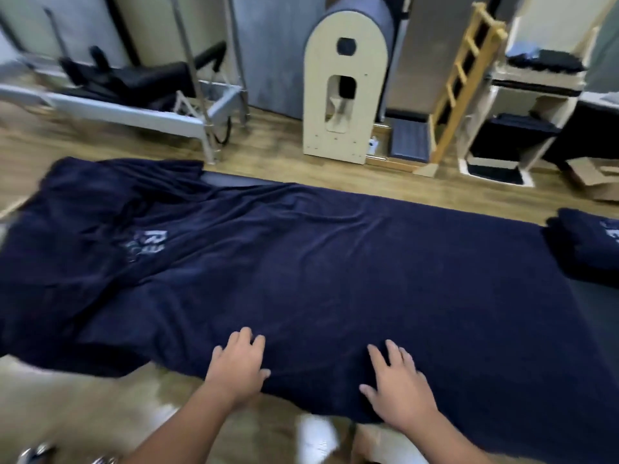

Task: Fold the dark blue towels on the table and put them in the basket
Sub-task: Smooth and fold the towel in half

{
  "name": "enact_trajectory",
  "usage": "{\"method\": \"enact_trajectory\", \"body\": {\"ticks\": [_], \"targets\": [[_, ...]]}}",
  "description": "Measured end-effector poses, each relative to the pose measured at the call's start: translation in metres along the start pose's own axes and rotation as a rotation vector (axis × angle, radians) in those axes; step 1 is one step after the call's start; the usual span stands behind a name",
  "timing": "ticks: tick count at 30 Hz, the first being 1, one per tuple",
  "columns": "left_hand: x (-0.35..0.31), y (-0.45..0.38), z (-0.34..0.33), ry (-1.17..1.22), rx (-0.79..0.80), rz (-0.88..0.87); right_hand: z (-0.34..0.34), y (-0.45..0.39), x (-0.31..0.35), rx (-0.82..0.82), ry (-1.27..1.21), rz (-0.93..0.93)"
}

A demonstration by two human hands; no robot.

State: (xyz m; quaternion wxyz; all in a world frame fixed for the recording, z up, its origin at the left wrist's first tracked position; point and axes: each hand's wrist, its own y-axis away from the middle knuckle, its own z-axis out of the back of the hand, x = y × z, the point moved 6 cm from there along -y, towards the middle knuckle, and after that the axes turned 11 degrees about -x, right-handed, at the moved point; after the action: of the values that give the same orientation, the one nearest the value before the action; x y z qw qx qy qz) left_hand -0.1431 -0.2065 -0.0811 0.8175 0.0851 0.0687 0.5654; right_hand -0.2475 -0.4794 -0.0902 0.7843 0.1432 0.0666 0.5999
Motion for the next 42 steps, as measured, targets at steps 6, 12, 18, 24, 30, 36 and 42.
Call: {"method": "enact_trajectory", "body": {"ticks": [6,12,18,24,30,36,42], "targets": [[0.092,0.025,-0.003,-0.021,0.094,0.191,0.006,-0.006,0.114,0.050,0.084,0.332],[0.145,-0.009,0.019,0.097,-0.023,0.228,0.031,-0.061,0.157,-0.026,0.026,0.349],[0.208,-0.078,0.053,0.054,-0.188,0.302,0.045,-0.136,0.207,-0.041,-0.115,0.314],[0.268,-0.115,0.062,0.166,0.006,0.471,0.052,-0.188,0.264,0.001,-0.253,0.350],[0.324,-0.156,0.083,0.191,-0.065,0.480,0.066,-0.217,0.322,0.025,-0.367,0.387],[0.375,-0.230,0.103,0.083,-0.119,0.378,0.078,-0.239,0.363,-0.025,-0.342,0.339],[0.395,-0.319,0.091,0.302,0.114,0.248,0.088,-0.250,0.408,-0.067,-0.325,0.195]]}}
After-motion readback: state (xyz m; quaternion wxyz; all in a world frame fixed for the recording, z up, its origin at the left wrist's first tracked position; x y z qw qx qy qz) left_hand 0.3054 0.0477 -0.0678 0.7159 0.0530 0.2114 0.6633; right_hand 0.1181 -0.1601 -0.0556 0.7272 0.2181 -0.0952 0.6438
